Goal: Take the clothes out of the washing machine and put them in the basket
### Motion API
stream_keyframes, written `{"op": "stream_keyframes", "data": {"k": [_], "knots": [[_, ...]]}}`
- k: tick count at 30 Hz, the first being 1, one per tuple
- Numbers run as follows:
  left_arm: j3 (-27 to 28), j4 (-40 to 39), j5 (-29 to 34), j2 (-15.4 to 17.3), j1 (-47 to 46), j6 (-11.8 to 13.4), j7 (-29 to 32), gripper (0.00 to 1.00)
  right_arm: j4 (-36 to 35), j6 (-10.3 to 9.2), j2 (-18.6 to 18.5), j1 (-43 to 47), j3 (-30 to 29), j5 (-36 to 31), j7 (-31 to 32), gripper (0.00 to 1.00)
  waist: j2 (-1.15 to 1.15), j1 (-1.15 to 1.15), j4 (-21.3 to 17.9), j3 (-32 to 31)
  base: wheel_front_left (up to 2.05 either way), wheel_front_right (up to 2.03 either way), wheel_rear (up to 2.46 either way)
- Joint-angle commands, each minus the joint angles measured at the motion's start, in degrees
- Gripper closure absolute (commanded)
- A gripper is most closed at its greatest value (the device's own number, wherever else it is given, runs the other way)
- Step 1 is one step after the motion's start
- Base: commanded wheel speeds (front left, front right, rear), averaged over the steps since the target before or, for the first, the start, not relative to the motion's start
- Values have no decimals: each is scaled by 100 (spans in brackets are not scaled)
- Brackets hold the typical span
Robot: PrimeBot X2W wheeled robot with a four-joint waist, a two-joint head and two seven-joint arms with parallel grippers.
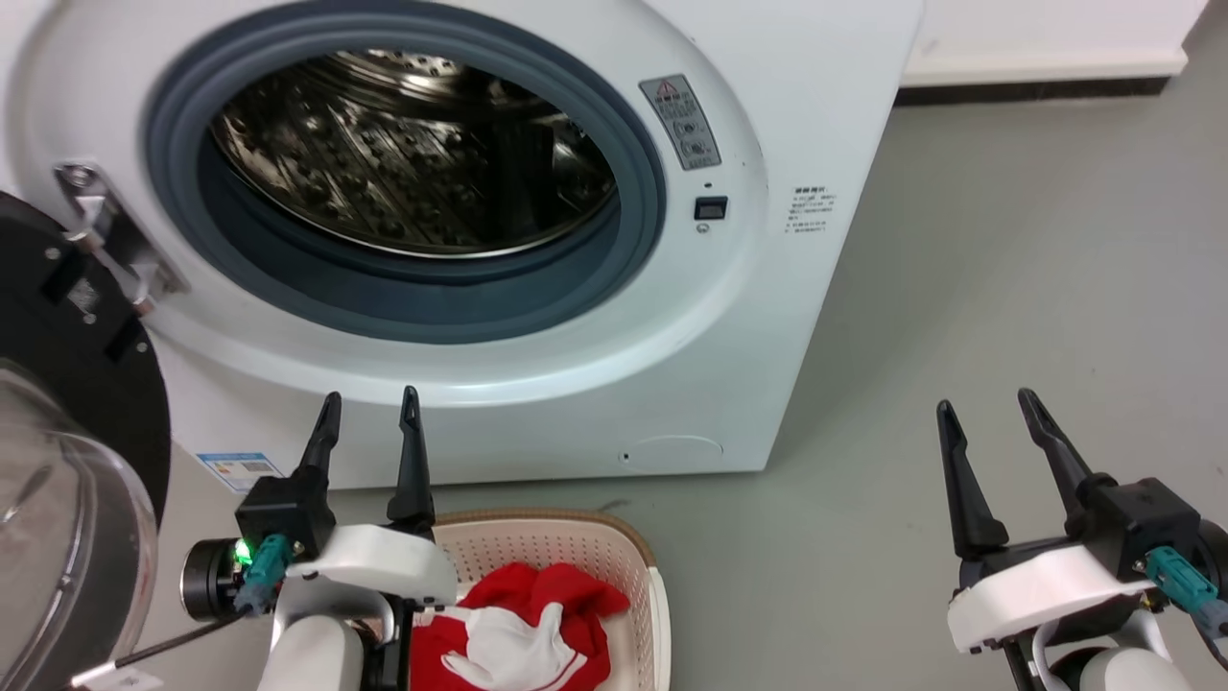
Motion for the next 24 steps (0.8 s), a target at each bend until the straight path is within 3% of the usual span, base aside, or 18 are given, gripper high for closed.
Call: {"op": "stream_keyframes", "data": {"k": [1,9,24], "knots": [[-23,-128,95,-4,110,30,-14,0,2,-4,-3,88,-18,35,16,0,0,1,89,-171,0,0,0],[-63,-604,378,138,579,93,-14,0,-30,-4,-3,361,-12,57,94,0,0,1,161,-566,0,0,0],[-142,-897,396,242,777,192,119,0,-125,-4,-3,494,13,136,144,0,0,1,152,-604,0,0,0]]}}
